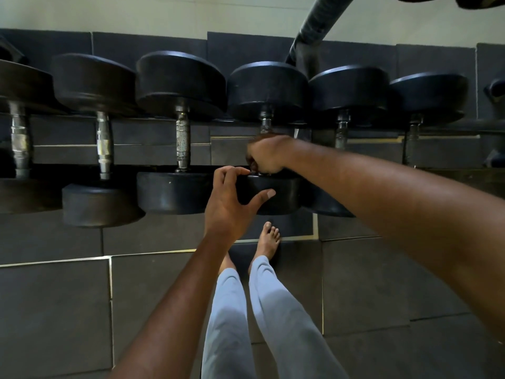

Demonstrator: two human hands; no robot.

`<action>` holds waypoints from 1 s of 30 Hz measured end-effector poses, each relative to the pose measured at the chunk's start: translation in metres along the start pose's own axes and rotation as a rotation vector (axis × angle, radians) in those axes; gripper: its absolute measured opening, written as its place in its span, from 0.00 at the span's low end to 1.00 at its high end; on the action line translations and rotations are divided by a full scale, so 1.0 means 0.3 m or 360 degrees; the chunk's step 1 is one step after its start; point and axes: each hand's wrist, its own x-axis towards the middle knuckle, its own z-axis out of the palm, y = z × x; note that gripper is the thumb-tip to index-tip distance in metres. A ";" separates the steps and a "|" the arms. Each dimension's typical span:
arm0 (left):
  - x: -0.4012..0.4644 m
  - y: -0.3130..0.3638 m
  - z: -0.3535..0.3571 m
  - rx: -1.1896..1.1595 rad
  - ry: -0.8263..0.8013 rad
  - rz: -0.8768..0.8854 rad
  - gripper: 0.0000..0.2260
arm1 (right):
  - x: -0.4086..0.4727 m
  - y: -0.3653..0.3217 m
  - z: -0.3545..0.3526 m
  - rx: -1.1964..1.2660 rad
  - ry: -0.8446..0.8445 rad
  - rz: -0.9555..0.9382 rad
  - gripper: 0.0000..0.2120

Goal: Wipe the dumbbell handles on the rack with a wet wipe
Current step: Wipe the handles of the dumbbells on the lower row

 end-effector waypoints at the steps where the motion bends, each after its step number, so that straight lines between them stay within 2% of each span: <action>1: -0.003 -0.001 0.000 0.0000 -0.0007 0.0000 0.31 | -0.001 0.009 0.023 0.0078 0.0051 -0.0011 0.04; 6: -0.009 0.011 -0.007 0.0034 -0.0029 -0.0023 0.30 | -0.079 0.084 0.063 0.0567 0.0250 -0.0073 0.07; 11: -0.038 0.075 0.023 0.0123 -0.0038 0.0039 0.31 | -0.239 0.294 0.165 0.1175 0.0577 0.0145 0.06; 15: -0.074 0.177 0.117 0.0228 -0.0086 0.0159 0.29 | -0.372 0.474 0.263 0.1472 0.0847 0.0252 0.06; 19: -0.082 0.307 0.302 0.0228 -0.0120 0.0232 0.24 | -0.430 0.614 0.321 0.1312 0.0875 0.0256 0.07; 23: -0.086 0.390 0.474 0.0170 -0.0213 0.0063 0.26 | -0.408 0.697 0.355 0.1161 0.0804 0.0083 0.08; 27: -0.081 0.402 0.547 0.0039 -0.0066 -0.0108 0.28 | -0.394 0.748 0.379 0.1041 0.0604 -0.0102 0.11; 30: -0.080 0.398 0.558 -0.0035 -0.0020 -0.0167 0.28 | -0.377 0.760 0.367 0.0935 0.0549 -0.0147 0.13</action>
